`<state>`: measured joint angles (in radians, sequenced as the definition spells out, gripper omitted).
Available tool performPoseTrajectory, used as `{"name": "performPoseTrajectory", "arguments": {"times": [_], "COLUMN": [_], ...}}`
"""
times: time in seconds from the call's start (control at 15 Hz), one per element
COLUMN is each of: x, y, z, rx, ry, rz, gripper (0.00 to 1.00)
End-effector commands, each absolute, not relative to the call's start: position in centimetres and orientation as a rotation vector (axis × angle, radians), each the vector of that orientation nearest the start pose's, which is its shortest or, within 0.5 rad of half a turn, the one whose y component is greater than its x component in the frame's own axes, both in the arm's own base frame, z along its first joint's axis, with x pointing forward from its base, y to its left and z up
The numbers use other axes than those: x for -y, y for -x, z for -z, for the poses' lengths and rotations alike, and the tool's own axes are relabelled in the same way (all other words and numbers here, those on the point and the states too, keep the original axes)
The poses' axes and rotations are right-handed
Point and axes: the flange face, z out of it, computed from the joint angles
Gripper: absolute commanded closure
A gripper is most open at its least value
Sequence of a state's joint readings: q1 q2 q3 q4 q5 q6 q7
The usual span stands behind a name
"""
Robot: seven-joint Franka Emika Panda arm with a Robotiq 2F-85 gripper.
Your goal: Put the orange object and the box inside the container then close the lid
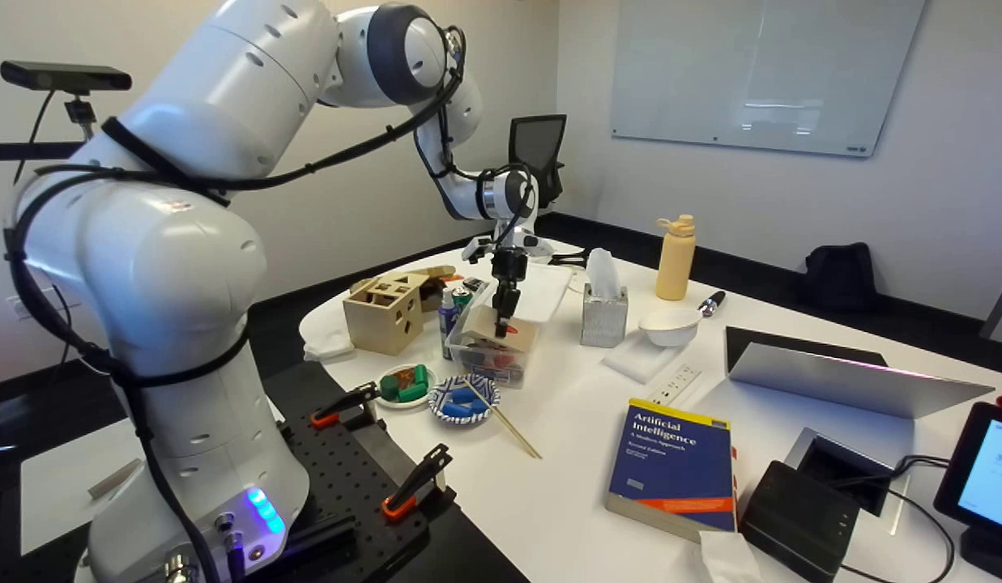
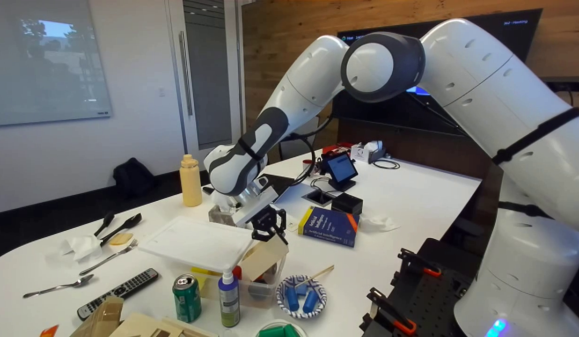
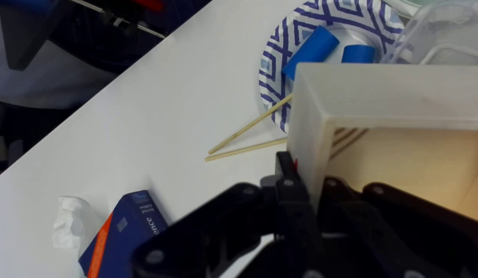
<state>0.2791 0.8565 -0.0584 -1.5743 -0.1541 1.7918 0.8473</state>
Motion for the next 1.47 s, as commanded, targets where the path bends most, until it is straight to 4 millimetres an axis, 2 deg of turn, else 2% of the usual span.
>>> {"name": "performPoseTrajectory", "arguments": {"times": [0.0,0.2,0.47,0.67,0.93,1.0,1.13,1.4], "x": [-14.4,-16.0,-17.9,-16.3,-13.6,-13.2,-12.6,-12.3], "y": [-60.7,-60.3,-59.3,-59.6,-59.1,-59.0,-58.7,-58.0], "z": [-9.2,-8.0,-8.3,-8.6,-7.5,-7.2,-6.8,-6.0], "rx": [-0.904,-0.898,-0.975,-1.149,-1.428,-1.461,-1.5,-1.478], "ry": [3.477,3.541,3.587,3.557,3.428,3.402,3.355,3.277], "rz": [-0.806,-0.717,-0.563,-0.437,-0.3,-0.287,-0.27,-0.221], "gripper": [0.98,0.98,0.98,0.98,0.98,0.68,0.6,0.3]}}
